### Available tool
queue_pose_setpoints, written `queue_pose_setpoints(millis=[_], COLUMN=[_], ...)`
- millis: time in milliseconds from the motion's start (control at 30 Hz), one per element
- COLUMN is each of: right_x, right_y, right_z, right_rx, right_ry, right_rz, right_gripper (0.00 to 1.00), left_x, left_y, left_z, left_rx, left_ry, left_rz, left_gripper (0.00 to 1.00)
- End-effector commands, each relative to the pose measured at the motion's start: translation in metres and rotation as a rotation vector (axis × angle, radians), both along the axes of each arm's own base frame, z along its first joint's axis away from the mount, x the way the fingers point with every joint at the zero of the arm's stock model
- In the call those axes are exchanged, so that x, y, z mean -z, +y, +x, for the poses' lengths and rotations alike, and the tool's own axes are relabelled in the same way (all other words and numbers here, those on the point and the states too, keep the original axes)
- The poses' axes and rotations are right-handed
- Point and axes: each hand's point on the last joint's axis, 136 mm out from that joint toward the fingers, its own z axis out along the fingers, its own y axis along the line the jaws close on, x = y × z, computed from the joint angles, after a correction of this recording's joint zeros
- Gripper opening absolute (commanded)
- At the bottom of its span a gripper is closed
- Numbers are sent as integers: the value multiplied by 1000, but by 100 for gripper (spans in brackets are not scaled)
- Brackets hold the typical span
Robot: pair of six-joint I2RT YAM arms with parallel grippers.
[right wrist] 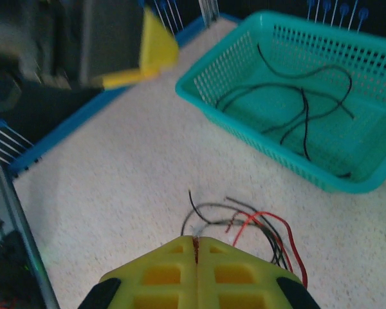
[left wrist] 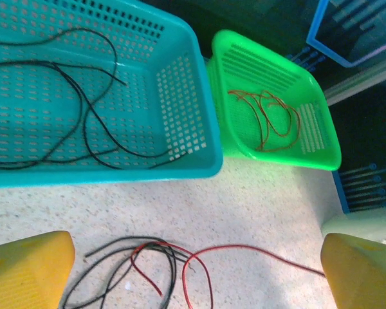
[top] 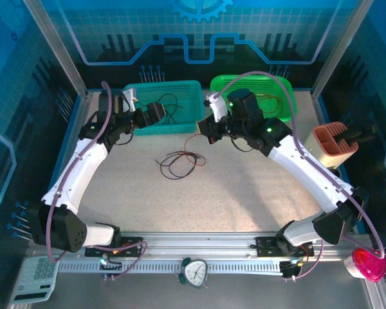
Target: Untangle the cables
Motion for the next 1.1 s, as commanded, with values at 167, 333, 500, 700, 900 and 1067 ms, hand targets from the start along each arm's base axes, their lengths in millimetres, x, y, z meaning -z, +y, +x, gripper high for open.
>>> queue_pose_setpoints(millis=[167, 333, 500, 700, 900, 1067], right_x=[-119, -169, -203, -226, -234, -243], right_y=[0, -11, -27, -45, -59, -73], right_z=[-12, -13, -7, 11, 41, 63], right_rx=[-15, 33, 106, 195, 285, 377], right_ry=[-153, -262, -355, -422, -471, -547], right_rz=[264, 344, 397, 417, 371, 315], right_gripper=[0, 0, 0, 0, 0, 0], left_x=[-24, -32, -38, -40, -37, -34], left_y=[-53, -75, -86, -102, -114, -115], left_z=[-19, -27, -28, -30, -31, -31], left_rx=[159, 209, 224, 256, 275, 274], left_ry=[-84, -110, -121, -118, -108, -106], left_rz=[-97, -120, -149, -164, -156, -139], left_gripper=[99, 99, 99, 99, 99, 99])
